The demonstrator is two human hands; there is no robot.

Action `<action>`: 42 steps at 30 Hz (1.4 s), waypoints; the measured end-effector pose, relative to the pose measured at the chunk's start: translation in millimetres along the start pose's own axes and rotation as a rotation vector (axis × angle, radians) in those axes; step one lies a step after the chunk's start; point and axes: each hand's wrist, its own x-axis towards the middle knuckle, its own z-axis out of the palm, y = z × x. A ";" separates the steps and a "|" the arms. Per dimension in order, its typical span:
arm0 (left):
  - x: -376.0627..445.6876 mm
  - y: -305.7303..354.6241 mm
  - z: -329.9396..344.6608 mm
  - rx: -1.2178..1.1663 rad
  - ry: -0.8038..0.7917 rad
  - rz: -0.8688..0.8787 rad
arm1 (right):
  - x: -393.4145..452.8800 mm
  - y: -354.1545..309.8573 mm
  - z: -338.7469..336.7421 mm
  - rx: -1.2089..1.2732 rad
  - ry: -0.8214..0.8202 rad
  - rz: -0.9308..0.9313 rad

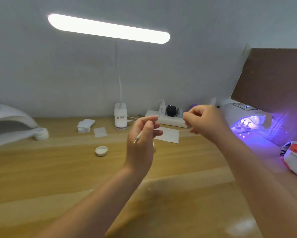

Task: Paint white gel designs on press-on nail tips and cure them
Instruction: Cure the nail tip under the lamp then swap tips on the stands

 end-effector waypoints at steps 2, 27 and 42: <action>5.7 22.6 -28.7 0.032 0.088 0.065 | -0.1 -19.5 23.7 0.081 -0.076 -0.005; 43.3 196.6 -318.7 1.199 0.378 -0.347 | -114.9 -212.9 272.8 0.108 -0.844 -0.502; -3.5 170.3 -457.9 1.202 0.765 -0.424 | -123.8 -273.7 324.3 0.457 -1.241 0.222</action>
